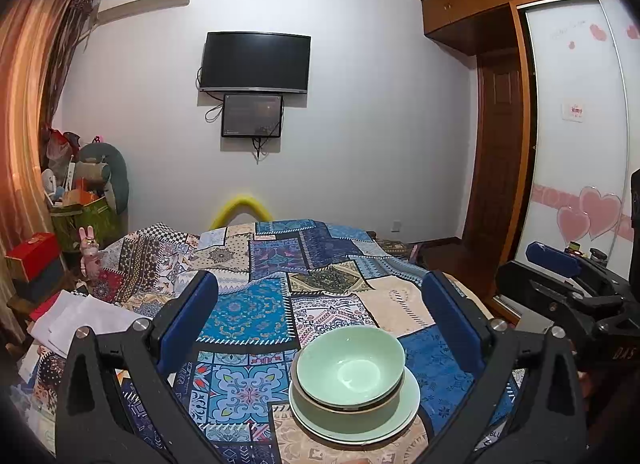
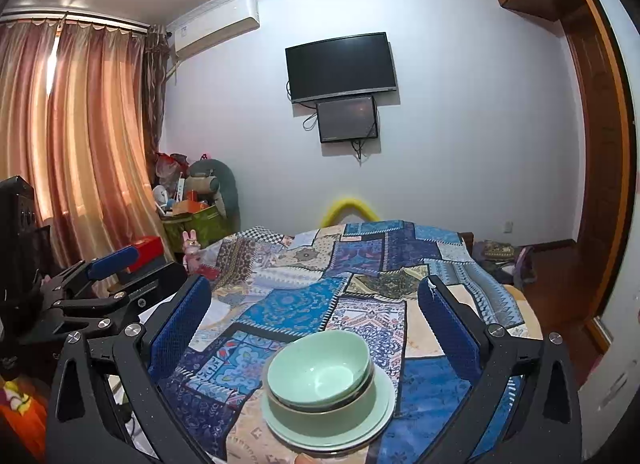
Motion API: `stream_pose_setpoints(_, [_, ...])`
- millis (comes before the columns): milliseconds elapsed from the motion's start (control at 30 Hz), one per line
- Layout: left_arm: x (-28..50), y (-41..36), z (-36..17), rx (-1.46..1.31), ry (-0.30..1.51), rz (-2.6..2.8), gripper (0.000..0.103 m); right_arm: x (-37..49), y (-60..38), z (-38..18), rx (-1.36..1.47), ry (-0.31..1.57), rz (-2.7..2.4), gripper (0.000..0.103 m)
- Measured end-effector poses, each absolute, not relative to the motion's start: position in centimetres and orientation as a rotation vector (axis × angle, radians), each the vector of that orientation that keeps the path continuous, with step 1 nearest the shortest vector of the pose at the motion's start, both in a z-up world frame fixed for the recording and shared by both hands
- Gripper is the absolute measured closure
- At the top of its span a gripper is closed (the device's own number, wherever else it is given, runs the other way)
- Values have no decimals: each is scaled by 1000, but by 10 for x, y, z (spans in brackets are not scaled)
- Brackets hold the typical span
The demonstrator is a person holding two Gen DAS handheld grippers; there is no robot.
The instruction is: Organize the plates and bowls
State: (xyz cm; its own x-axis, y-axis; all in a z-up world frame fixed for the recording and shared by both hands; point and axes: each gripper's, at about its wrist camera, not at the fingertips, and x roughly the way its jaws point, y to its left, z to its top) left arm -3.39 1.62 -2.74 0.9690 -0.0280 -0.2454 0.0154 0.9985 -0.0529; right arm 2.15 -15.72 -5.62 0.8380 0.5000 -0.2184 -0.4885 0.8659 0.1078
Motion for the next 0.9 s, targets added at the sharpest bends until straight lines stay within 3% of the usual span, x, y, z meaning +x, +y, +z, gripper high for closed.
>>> stream_pose_setpoints(900, [-30, 15, -30, -60, 255, -29, 0, 20, -156, -56, 42, 250, 535, 0])
